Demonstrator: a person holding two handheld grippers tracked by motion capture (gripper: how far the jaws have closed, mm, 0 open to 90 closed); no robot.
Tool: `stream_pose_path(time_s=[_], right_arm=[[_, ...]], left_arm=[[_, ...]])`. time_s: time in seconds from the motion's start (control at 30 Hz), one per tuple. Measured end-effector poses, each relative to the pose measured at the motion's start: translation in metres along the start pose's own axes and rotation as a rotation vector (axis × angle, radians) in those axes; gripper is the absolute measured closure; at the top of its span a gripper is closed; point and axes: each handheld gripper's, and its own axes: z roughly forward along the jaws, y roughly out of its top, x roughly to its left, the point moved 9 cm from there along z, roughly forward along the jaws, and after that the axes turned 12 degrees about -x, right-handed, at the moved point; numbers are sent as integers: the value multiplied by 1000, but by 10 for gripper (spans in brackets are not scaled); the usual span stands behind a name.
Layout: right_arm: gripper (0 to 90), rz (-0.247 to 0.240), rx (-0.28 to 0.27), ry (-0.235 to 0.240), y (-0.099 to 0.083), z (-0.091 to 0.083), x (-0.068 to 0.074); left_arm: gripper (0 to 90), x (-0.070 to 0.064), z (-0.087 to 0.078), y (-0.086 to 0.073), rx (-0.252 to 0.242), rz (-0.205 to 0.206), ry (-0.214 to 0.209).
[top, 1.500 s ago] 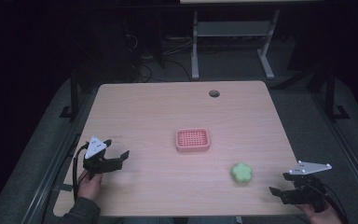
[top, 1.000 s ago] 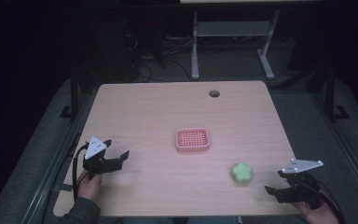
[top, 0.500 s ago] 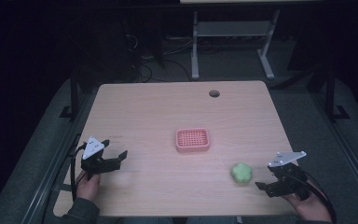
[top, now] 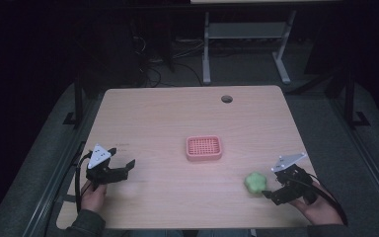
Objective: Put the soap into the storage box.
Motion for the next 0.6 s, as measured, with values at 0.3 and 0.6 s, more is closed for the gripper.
stream_pose_path(time_s=[0.3,0.6], right_arm=[[156,-20,43,23,10,9,2],[141,-24,79,42,15,22,5]], left_arm=[[141,0,0,1,-2,0,-4],[141,-1,0,1,-2,-1,-7]])
